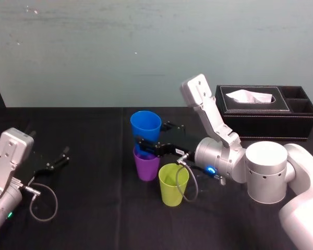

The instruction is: Stack the three plastic cups sequentially using one hand.

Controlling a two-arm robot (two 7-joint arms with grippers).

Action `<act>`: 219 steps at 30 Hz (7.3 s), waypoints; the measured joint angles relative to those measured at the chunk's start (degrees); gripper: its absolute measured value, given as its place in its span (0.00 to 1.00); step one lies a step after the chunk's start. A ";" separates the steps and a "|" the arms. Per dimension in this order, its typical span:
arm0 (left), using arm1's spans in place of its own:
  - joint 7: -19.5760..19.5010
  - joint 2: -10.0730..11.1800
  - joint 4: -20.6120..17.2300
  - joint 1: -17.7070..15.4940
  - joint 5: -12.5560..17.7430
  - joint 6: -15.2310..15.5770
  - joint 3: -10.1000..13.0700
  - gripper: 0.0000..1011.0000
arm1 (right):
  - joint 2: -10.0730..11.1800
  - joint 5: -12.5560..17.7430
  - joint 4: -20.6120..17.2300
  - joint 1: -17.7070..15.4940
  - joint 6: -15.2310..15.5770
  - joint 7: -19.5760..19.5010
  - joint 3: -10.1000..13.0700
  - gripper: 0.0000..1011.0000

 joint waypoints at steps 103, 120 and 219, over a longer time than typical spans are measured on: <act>0.00 0.00 0.00 0.00 0.00 0.00 0.00 0.99 | 8.25 2.44 -19.16 -14.46 1.69 -3.52 6.83 0.99; 0.00 0.00 0.00 0.00 0.00 0.00 0.00 0.99 | 16.53 6.02 -29.11 -31.73 1.91 -4.69 11.49 0.99; 0.00 0.00 0.00 0.00 0.00 0.00 0.00 0.99 | 2.82 -2.19 -12.03 -23.20 -3.17 -6.64 7.12 0.99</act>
